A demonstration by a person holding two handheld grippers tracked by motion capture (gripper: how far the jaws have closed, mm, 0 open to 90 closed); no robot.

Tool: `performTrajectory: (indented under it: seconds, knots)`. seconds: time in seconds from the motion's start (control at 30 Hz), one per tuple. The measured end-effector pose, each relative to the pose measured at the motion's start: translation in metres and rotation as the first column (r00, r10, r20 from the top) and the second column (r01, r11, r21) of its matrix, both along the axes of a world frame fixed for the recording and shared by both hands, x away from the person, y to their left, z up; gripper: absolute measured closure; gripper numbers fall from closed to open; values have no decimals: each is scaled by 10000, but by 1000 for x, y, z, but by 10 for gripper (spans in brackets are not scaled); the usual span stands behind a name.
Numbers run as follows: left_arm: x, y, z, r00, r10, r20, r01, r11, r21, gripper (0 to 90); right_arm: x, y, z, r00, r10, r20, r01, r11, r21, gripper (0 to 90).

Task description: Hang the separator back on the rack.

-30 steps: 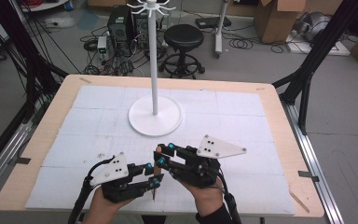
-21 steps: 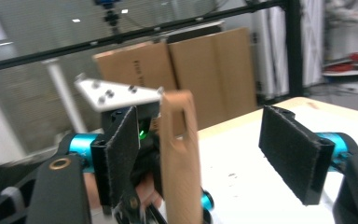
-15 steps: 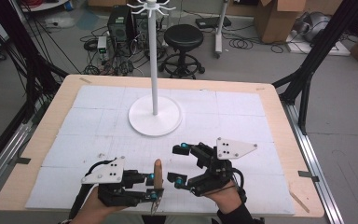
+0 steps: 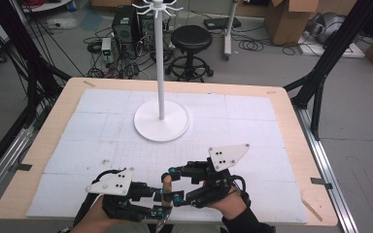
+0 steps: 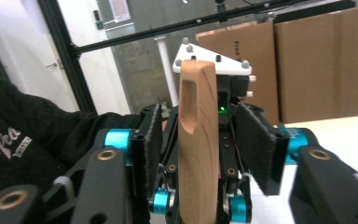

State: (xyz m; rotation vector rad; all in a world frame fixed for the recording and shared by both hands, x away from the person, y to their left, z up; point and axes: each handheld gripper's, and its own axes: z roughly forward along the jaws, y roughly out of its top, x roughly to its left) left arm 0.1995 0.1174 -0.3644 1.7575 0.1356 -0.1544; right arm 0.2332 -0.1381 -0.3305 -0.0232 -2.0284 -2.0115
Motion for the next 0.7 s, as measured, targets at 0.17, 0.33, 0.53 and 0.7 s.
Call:
performTrajectory:
  seconds: [0.17, 0.33, 0.53, 0.7]
  knots:
    - [-1, -1, 0, 9999, -151, 56, 151, 9999, 27, 698, -2, 0, 1, 9993, 255, 262, -255, 9997, -9, 702]
    - [-2, -2, 0, 9997, -176, 153, 175, 9998, 56, 698, -4, -1, 1, 9986, 310, 439, -310, 9995, -27, 715]
    - [-4, -2, 0, 9996, -146, 225, 147, 9999, -52, 696, -4, -1, 2, 9991, 298, 314, -298, 9996, -11, 719]
    - [-6, -5, 1, 9991, 239, 343, -241, 9997, 56, 573, -6, -2, 5, 9996, -158, 236, 158, 9999, 17, 720]
